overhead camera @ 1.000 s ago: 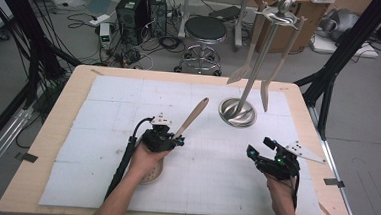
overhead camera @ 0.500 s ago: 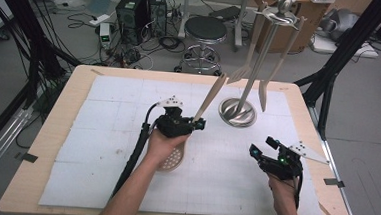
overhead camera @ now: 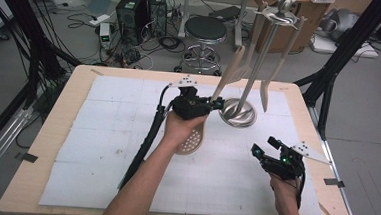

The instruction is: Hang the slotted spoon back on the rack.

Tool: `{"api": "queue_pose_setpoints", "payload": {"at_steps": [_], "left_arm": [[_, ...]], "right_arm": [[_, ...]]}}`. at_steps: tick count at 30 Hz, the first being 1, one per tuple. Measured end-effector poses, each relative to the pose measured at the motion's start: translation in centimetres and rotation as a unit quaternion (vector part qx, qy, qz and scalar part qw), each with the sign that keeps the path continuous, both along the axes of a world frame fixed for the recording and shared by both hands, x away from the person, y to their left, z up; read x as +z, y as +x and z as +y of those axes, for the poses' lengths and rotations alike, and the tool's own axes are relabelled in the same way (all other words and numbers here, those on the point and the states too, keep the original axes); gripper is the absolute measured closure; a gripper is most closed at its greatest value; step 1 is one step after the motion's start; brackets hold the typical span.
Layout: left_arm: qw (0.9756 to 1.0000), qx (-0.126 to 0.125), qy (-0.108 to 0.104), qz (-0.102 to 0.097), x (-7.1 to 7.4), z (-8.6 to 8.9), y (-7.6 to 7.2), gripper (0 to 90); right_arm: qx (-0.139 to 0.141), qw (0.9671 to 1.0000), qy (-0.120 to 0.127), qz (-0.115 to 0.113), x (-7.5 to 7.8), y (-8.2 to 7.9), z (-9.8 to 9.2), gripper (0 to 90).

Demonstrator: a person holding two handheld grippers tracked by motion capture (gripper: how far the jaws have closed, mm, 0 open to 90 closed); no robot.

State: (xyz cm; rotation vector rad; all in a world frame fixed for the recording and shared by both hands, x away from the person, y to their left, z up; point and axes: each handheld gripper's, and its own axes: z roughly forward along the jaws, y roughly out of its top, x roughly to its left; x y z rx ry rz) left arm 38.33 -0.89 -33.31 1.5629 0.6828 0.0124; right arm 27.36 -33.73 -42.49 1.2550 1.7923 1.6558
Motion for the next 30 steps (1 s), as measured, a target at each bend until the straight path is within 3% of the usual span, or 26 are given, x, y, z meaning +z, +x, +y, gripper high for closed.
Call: {"api": "queue_pose_setpoints", "payload": {"at_steps": [6, 12, 19, 25, 28, 30], "left_arm": [[0.9994, 0.001, -0.01, -0.032, 2.5, -1.5, 0.3, 77.8], [0.9988, 0.002, -0.007, -0.048, 4.2, -3.1, 0.9, 77.8], [0.9983, 0.0, -0.015, -0.056, 4.9, -4.1, 1.0, 77.7], [0.9984, -0.002, -0.002, -0.057, 5.3, -4.8, 1.3, 77.7], [0.9988, 0.002, -0.009, -0.047, 5.2, -4.8, 1.6, 77.6], [0.9988, 0.001, 0.003, -0.049, 5.1, -4.9, 1.6, 77.5]], "right_arm": [[-0.003, 1.0, 0.002, 0.001, 0.0, 0.0, -0.2, 15.8], [-0.004, 1.0, 0.003, -0.002, 0.0, 0.0, -0.3, 15.8], [-0.006, 0.9999, 0.009, 0.002, 0.0, -0.1, -0.6, 15.8], [-0.008, 0.9999, 0.011, 0.001, 0.0, -0.2, -0.8, 15.8], [-0.009, 0.9999, 0.012, 0.002, 0.1, -0.2, -0.7, 15.8], [-0.009, 0.9999, 0.012, 0.0, 0.0, -0.2, -0.8, 15.8]]}}
